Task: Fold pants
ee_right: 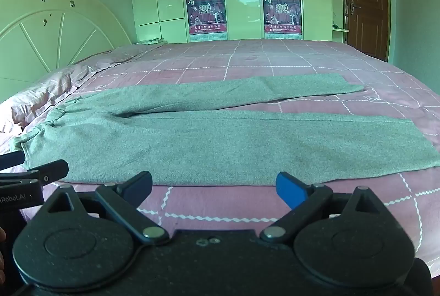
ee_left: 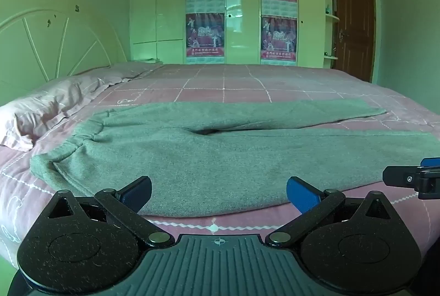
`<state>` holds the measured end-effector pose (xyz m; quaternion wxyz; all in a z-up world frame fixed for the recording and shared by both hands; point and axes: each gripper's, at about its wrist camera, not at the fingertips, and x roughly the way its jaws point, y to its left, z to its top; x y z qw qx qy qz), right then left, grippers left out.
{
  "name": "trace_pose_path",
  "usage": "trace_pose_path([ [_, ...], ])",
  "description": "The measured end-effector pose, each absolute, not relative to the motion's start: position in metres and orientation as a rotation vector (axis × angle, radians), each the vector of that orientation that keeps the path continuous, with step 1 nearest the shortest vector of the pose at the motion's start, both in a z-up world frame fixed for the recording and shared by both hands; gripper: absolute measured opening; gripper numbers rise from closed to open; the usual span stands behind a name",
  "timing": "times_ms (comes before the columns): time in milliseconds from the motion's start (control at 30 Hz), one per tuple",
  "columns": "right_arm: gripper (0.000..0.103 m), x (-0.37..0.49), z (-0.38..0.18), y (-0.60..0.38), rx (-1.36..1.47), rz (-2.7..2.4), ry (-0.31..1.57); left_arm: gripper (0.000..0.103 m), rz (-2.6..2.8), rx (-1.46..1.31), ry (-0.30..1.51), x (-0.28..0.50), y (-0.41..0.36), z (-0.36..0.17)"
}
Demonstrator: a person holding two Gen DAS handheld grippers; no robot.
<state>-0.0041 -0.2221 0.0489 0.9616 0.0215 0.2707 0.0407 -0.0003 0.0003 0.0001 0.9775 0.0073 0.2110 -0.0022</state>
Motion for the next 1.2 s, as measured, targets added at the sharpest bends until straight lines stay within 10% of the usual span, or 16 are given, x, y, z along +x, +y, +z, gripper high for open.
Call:
trace_pose_path([
  [1200,0.091,-0.0034,0.0501,-0.2236,0.052,0.084,0.553,0.103,-0.010,0.028,0.423,0.0005,-0.0026,0.0003],
])
